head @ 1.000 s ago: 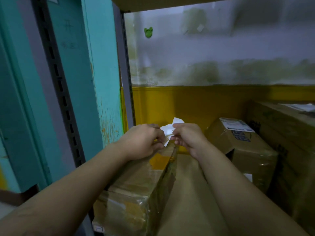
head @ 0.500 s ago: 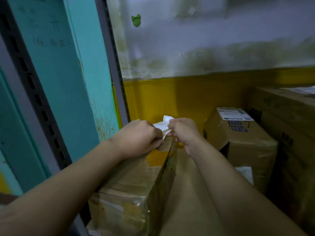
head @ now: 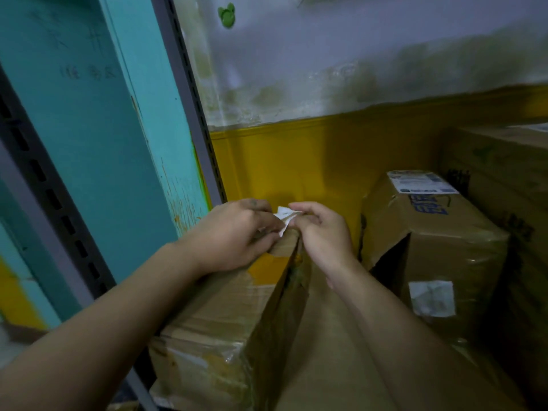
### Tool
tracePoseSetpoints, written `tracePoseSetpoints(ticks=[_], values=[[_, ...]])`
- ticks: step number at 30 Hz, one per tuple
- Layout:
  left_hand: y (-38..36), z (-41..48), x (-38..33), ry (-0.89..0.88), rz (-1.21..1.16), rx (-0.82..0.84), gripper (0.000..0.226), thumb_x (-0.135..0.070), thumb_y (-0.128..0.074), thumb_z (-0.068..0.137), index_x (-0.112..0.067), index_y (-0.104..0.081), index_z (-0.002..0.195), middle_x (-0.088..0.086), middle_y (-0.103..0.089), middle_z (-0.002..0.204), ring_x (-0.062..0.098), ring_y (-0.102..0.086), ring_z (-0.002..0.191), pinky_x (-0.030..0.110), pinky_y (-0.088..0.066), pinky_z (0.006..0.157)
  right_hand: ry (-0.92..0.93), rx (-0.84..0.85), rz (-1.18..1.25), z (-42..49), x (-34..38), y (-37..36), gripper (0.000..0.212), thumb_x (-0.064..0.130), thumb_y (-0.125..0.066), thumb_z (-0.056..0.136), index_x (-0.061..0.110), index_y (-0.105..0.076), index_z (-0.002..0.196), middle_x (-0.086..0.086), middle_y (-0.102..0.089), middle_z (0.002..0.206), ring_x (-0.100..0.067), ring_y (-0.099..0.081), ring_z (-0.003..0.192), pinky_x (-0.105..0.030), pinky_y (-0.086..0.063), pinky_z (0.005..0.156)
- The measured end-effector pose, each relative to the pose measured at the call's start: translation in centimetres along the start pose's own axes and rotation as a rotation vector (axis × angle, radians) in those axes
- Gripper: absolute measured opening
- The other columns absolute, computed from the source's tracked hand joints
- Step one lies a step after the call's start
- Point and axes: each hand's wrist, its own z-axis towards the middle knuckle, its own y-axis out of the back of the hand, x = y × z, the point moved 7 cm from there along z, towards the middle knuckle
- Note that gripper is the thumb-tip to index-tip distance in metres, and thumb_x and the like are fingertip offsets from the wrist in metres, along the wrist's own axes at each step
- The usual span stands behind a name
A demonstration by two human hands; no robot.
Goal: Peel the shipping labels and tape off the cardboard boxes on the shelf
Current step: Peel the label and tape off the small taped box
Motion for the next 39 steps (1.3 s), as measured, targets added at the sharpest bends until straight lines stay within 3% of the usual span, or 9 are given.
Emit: tracePoseSetpoints(ticks=[4,10,13,14,16,23,28,31,39], values=[[-0.1,-1.1,1.0,0.085,-0.090,-0.053,0.030,-0.042,-0.060,0.091,-0.027,-0.071,0.115,-0.009,-0.065,0.105,0.013,-0.061,0.099,0.042,-0.055,0.081,0.122,0.097,-0.103,-0.5,0.9,-0.5,0.033,0.003,-0.052,0.091,0.025,-0.077,0.092,0.014,-0.073,0.095,0.000,-0.065,0.090,-0.015,-0.048,0.075],[0.0,-1.0,-0.1,0.037,-0.031,-0.026,0.036,-0.046,-0.050,0.094,-0.024,-0.072,0.111,-0.006,-0.068,0.104,0.013,-0.064,0.097,0.041,-0.057,0.075,0.187,0.175,-0.220,-1.0,1.6,-0.3,0.034,-0.001,-0.052,0.091,0.017,-0.073,0.110,0.008,-0.070,0.106,-0.002,-0.061,0.099,0.001,-0.041,0.077],[0.1,-0.9,-0.5,0.011,-0.011,-0.029,0.036,-0.043,-0.049,0.094,-0.021,-0.073,0.109,-0.004,-0.070,0.100,0.015,-0.067,0.090,0.039,-0.058,0.071,0.245,0.161,-0.342,-1.3,2.0,-0.4,0.031,0.005,-0.053,0.091,0.022,-0.074,0.106,0.007,-0.069,0.110,-0.008,-0.059,0.102,-0.018,-0.048,0.088],[0.2,-0.9,-0.6,0.006,-0.006,-0.033,0.035,-0.042,-0.049,0.094,-0.020,-0.073,0.108,-0.004,-0.071,0.098,0.016,-0.067,0.087,0.039,-0.058,0.069,0.270,0.145,-0.411,-1.4,2.2,-0.4,0.031,0.007,-0.052,0.091,0.024,-0.074,0.104,0.007,-0.067,0.113,-0.011,-0.055,0.107,-0.026,-0.046,0.095],[0.2,-1.0,-0.8,0.007,-0.004,-0.037,0.034,-0.041,-0.049,0.094,-0.019,-0.073,0.105,-0.004,-0.072,0.094,0.016,-0.069,0.082,0.039,-0.058,0.065,0.286,0.127,-0.511,-1.6,2.3,-0.5,0.030,0.011,-0.052,0.092,0.027,-0.074,0.103,0.008,-0.062,0.115,-0.014,-0.048,0.112,-0.029,-0.040,0.098],[0.2,-1.0,-1.2,-0.018,0.027,-0.024,0.034,-0.037,-0.047,0.094,-0.018,-0.075,0.098,-0.003,-0.073,0.085,0.019,-0.069,0.071,0.036,-0.057,0.059,0.250,0.142,-0.498,-1.6,2.0,-0.4,0.025,0.016,-0.051,0.095,0.027,-0.073,0.101,0.007,-0.055,0.109,-0.014,-0.052,0.108,-0.025,-0.043,0.086],[0.3,-0.6,-1.3,-0.042,0.050,0.002,0.033,-0.036,-0.046,0.093,-0.020,-0.074,0.096,-0.003,-0.072,0.084,0.018,-0.068,0.069,0.035,-0.056,0.056,0.244,0.126,-0.469,-1.6,1.8,-0.2,0.024,0.015,-0.051,0.095,0.025,-0.072,0.102,0.011,-0.052,0.104,-0.012,-0.055,0.099,-0.011,-0.036,0.065],[0.3,-0.3,-1.3,-0.054,0.054,0.020,0.027,-0.031,-0.052,0.092,-0.019,-0.075,0.097,-0.002,-0.073,0.084,0.017,-0.069,0.068,0.034,-0.056,0.055,0.251,0.113,-0.467,-1.6,1.8,-0.2,0.024,0.016,-0.051,0.095,0.025,-0.072,0.101,0.010,-0.055,0.106,-0.008,-0.053,0.097,-0.005,-0.033,0.064],[0.5,0.5,-0.8,-0.005,0.006,0.084,0.021,-0.027,-0.057,0.087,-0.017,-0.075,0.086,-0.002,-0.072,0.078,0.013,-0.067,0.067,0.037,-0.056,0.059,0.282,0.079,-0.480,-1.5,1.9,-0.1,0.013,0.018,-0.060,0.089,0.024,-0.071,0.094,0.009,-0.062,0.096,-0.007,-0.056,0.085,-0.007,-0.034,0.059]])
